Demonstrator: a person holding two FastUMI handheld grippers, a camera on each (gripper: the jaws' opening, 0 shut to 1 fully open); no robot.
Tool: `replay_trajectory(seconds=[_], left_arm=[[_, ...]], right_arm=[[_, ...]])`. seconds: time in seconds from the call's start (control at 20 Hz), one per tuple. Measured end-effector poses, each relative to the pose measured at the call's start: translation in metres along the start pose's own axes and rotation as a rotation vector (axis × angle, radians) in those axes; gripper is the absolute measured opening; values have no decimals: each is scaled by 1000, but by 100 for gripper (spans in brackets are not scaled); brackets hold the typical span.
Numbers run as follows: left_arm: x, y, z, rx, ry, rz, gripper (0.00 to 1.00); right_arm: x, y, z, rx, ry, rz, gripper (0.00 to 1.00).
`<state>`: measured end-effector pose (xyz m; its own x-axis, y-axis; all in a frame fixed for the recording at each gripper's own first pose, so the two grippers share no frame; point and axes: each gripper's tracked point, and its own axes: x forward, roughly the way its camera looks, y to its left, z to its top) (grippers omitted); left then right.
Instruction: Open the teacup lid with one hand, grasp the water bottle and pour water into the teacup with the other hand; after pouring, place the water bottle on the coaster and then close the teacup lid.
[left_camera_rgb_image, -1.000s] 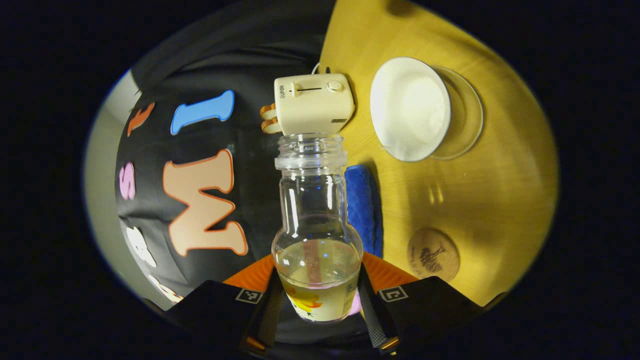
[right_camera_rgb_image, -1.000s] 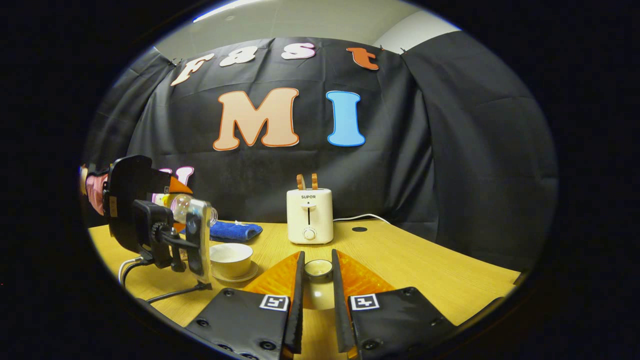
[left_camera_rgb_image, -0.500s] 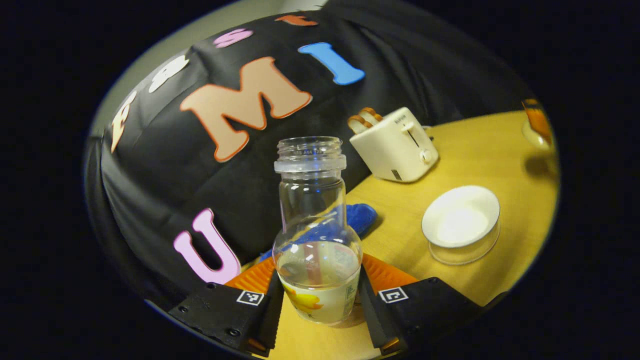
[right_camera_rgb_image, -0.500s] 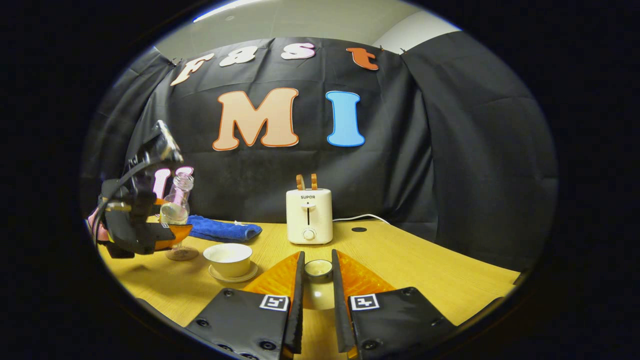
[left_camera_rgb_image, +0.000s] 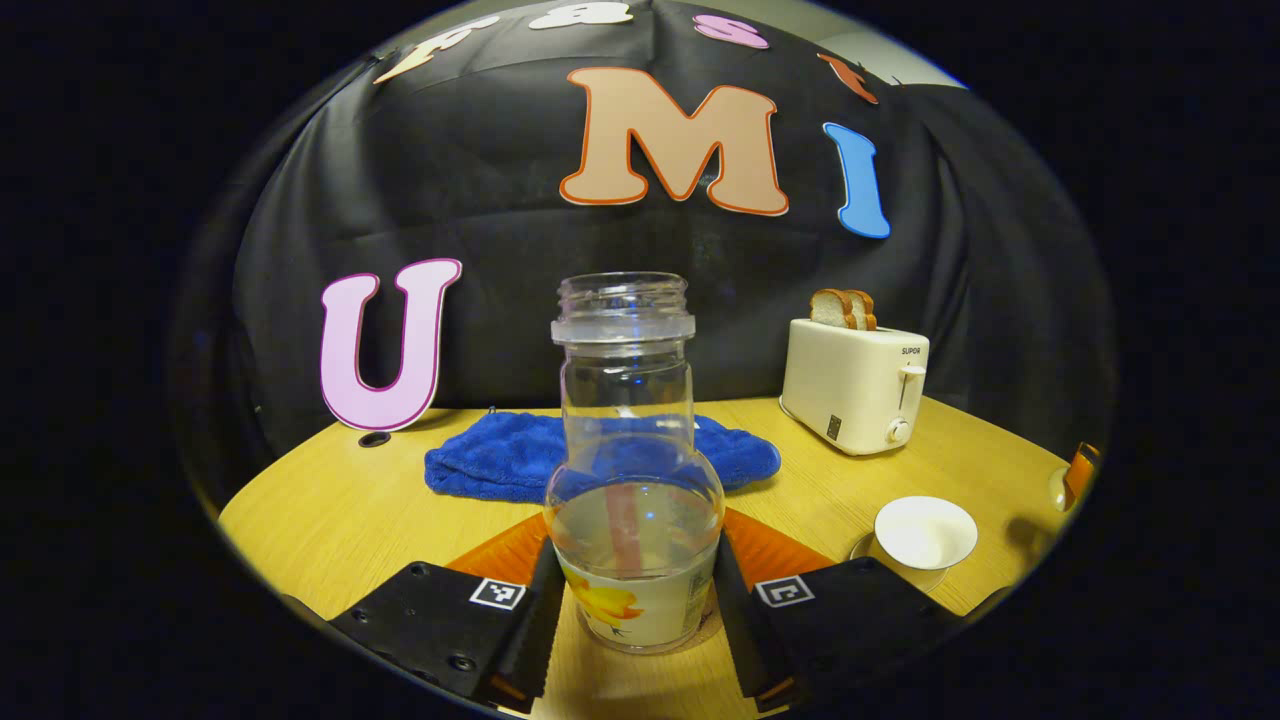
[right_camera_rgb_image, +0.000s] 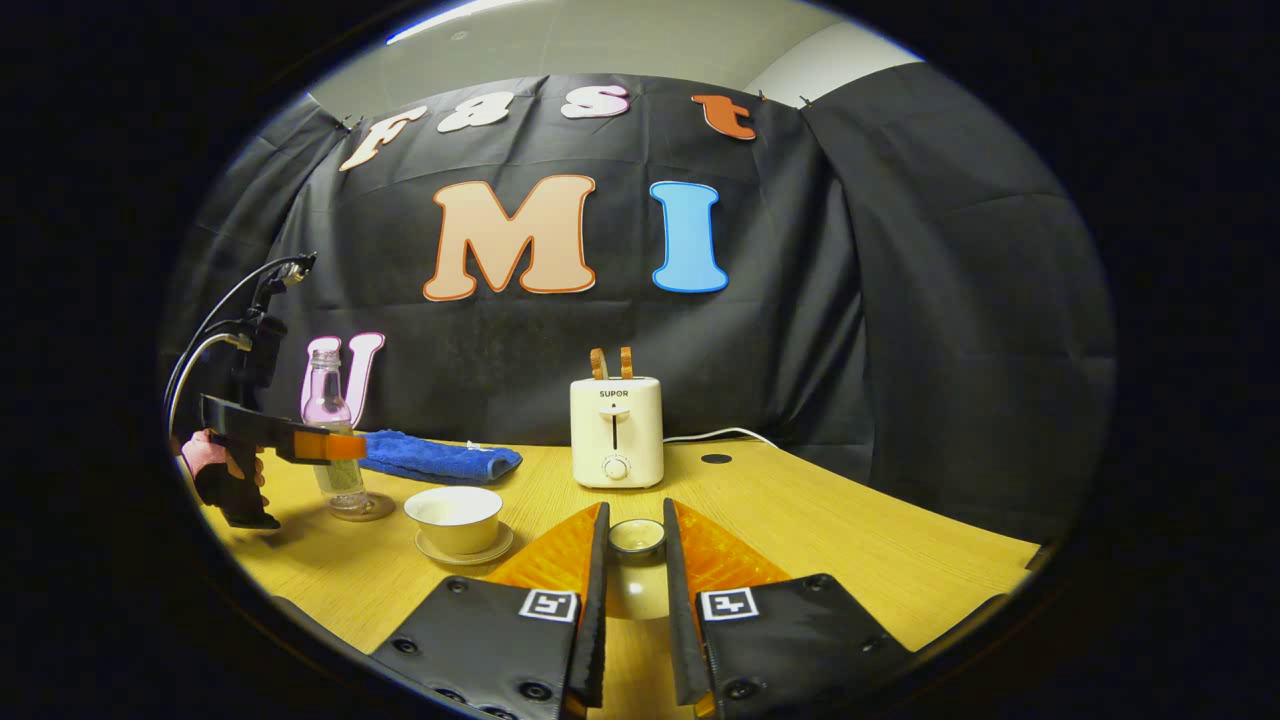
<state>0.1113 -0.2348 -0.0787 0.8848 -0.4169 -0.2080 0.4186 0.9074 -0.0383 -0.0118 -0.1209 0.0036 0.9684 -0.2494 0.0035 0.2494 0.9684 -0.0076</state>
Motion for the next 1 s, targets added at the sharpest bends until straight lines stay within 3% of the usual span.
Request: replay_trajectory(seconds=[0.2,0.85,1.0], left_arm=[[-3,2,3,-39,-30,-23,68],[-1,-2,-8,41,0,-1,75],[-5,-2,-4,63,-27,6,94]], right_arm=[[1,0,0,0,-1,0,31],[1,0,0,0,-1,1,31],[1,0,0,0,-1,1,30]])
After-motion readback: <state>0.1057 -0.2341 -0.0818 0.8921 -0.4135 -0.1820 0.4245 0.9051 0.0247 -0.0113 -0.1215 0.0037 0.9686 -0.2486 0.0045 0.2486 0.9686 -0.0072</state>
